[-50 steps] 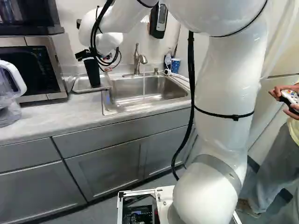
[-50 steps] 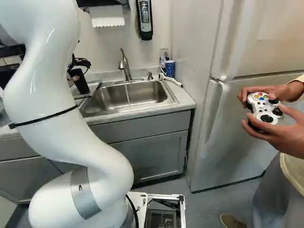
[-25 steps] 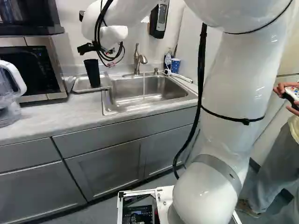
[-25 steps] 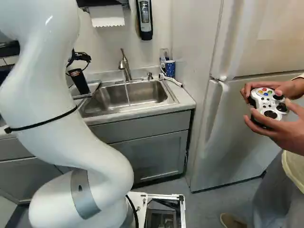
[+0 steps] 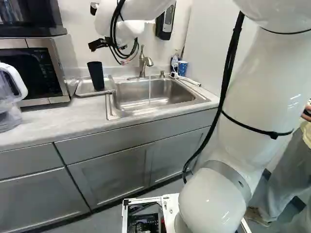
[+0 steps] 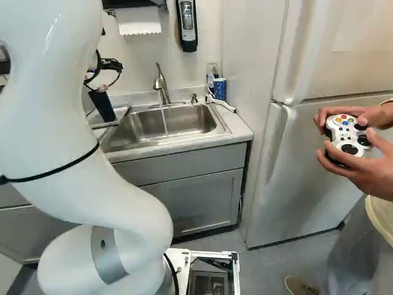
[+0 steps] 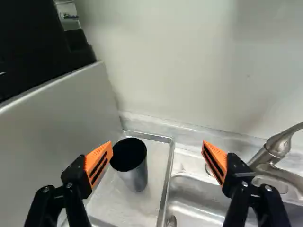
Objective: Rinse the cup and place it in the tray
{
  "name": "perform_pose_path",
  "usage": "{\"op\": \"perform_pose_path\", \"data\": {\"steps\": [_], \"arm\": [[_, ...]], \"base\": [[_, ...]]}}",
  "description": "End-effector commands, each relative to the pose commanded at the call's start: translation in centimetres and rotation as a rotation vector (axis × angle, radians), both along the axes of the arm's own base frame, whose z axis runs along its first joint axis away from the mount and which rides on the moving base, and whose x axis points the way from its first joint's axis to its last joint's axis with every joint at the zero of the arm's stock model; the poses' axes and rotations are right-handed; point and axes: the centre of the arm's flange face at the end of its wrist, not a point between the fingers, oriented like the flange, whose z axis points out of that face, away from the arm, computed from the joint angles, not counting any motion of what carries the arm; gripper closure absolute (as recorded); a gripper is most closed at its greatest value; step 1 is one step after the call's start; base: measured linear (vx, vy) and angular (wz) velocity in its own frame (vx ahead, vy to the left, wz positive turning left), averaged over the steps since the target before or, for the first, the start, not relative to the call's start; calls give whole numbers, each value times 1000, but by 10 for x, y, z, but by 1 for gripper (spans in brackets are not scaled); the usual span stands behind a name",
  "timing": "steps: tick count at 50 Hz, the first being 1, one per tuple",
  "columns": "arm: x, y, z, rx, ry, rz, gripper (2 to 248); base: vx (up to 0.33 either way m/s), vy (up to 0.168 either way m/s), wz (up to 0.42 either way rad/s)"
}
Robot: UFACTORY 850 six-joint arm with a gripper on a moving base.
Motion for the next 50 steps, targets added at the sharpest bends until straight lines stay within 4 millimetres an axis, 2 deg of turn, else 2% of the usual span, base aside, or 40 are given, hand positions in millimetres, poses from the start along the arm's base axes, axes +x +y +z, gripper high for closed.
{"op": "perform_pose_path", "data": {"steps": [17,50], "arm": [[-7,-29,19,-17,-41,-24,3],[-11,-83,19,-19,-40,-111,3]], "base": [[0,0,0],[0,0,0]]}}
